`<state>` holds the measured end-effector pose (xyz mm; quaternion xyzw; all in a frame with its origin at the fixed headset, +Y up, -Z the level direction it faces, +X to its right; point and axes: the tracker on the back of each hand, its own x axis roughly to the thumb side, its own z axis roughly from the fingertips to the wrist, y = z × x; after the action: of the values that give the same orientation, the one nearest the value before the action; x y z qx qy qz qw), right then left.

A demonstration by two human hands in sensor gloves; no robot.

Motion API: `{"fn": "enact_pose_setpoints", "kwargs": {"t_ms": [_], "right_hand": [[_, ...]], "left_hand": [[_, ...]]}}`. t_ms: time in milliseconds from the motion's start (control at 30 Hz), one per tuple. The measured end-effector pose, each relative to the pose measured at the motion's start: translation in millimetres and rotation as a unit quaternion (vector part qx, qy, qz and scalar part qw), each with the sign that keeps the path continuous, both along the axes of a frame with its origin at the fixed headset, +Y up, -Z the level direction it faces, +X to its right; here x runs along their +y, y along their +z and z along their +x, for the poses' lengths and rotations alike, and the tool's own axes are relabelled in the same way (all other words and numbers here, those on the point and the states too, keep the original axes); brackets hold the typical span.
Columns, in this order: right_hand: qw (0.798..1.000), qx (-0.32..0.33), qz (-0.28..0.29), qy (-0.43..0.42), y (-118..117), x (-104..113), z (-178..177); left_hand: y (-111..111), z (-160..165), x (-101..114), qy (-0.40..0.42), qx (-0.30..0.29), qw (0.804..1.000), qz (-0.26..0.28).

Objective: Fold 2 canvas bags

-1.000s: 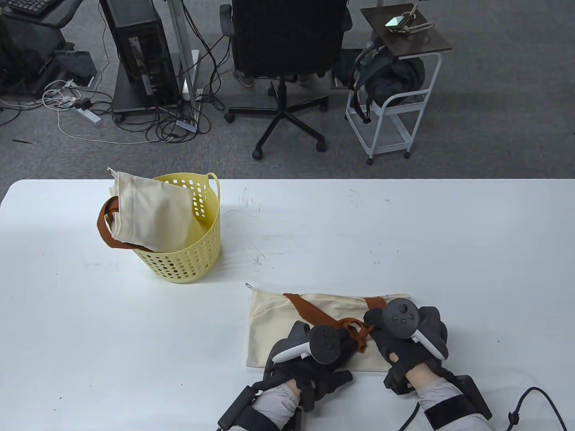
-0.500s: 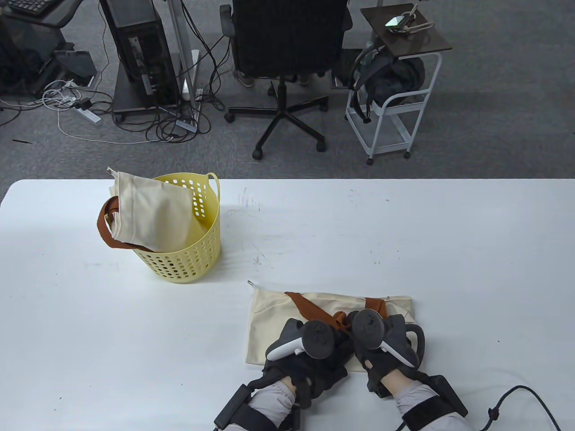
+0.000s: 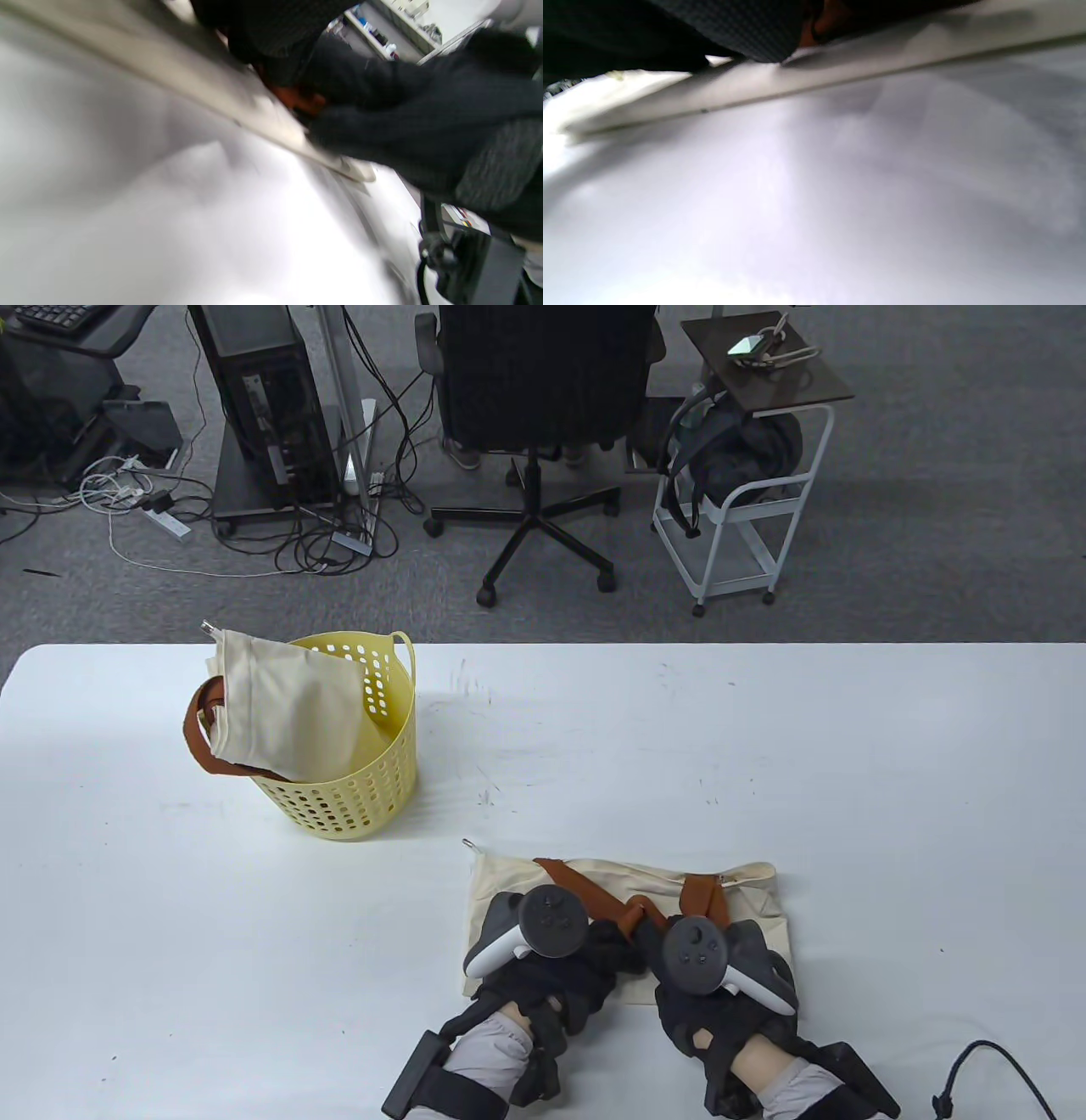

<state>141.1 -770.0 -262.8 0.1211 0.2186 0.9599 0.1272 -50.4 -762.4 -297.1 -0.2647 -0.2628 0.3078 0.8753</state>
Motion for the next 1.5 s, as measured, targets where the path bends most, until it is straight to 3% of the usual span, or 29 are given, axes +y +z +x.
{"fn": "enact_pose_setpoints", "kwargs": {"t_ms": [100,200,267,400,533,733,833,933,1100,1200,1267,1333,1400,1500], "right_hand": [[1.000,0.004,0.004,0.014,-1,-2,-2],[1.000,-0.001,-0.011,0.002,-6,-4,2],[1.000,-0.006,-0.027,-0.008,-11,-6,5],[0.998,-0.015,-0.054,-0.030,-22,-9,11],[0.996,-0.027,-0.070,-0.046,-27,-11,17],[0.995,-0.034,-0.072,-0.063,-31,-10,24],[0.994,-0.034,-0.073,-0.074,-34,-9,26],[0.995,-0.031,-0.072,-0.069,-34,-9,26],[0.995,-0.027,-0.070,-0.066,-34,-9,25],[0.993,0.003,-0.086,-0.086,-33,-10,19],[0.990,0.030,-0.094,-0.098,-30,-9,9],[0.988,0.046,-0.102,-0.104,-27,-9,-1],[0.986,0.063,-0.108,-0.108,-23,-9,-11],[0.985,0.073,-0.112,-0.108,-19,-9,-17]], "left_hand": [[-5,-28,23,-0.026,0.077,0.993,0.082],[-10,-63,39,-0.074,0.160,0.977,0.123],[-12,-83,39,-0.120,0.195,0.967,0.111],[-9,-111,15,-0.228,0.257,0.939,0.013],[-7,-105,-15,-0.206,0.212,0.954,-0.052],[-8,-109,-16,-0.050,0.234,0.964,-0.113],[-7,-107,-9,0.043,0.214,0.966,-0.135],[-6,-100,-2,0.083,0.180,0.971,-0.132],[-4,-100,16,0.141,0.182,0.968,-0.101],[-3,-100,35,0.259,0.155,0.946,-0.114],[-4,-96,51,0.309,0.146,0.938,-0.052],[-6,-90,64,0.301,0.138,0.943,-0.025],[-8,-78,73,0.292,0.105,0.950,-0.035],[-11,-54,72,0.281,0.085,0.955,-0.045]]}}
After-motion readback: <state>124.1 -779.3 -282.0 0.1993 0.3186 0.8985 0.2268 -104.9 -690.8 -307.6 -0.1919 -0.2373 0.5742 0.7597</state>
